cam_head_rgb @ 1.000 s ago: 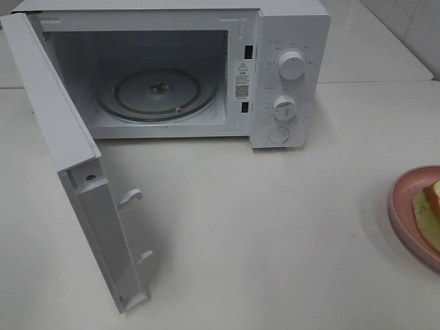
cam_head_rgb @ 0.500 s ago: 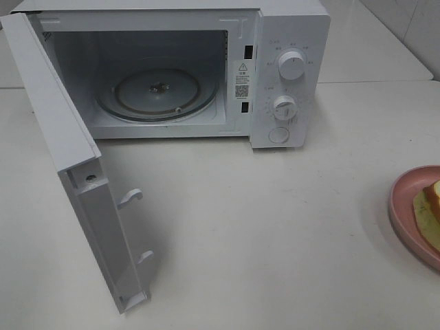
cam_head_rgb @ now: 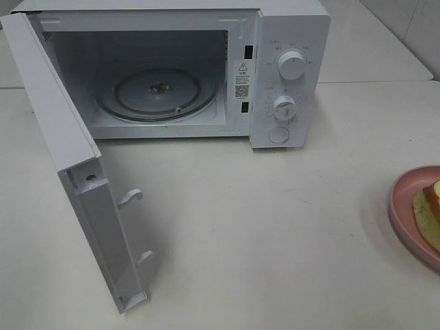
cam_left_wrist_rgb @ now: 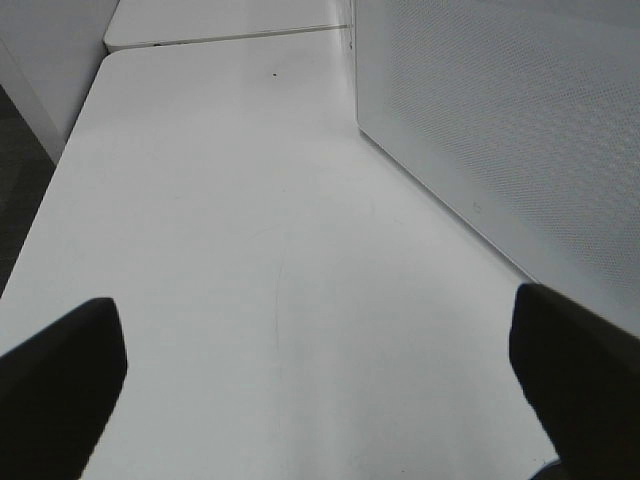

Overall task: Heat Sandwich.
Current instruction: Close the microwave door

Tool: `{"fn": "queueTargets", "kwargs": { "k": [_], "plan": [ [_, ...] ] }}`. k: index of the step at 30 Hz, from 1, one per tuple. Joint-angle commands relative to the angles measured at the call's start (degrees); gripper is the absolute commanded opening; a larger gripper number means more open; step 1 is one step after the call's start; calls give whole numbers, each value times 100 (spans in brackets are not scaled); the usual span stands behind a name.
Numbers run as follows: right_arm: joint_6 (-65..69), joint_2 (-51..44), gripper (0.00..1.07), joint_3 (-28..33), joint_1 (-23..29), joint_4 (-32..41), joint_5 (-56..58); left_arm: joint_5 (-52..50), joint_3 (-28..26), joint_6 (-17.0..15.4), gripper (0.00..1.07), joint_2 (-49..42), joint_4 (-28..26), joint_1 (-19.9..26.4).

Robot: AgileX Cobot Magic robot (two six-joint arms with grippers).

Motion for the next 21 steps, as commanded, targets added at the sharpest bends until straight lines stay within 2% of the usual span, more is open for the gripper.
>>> {"fn": "queueTargets", "kwargs": {
  "k": [1, 21],
  "plan": [
    [-52, -160, 76, 11, -29, 0, -52, -52, 11, -40, 99, -120, -11, 17],
    [-52, -160, 76, 11, -29, 0, -52, -52, 11, -80, 99, -120, -63, 17]
  ]
}}
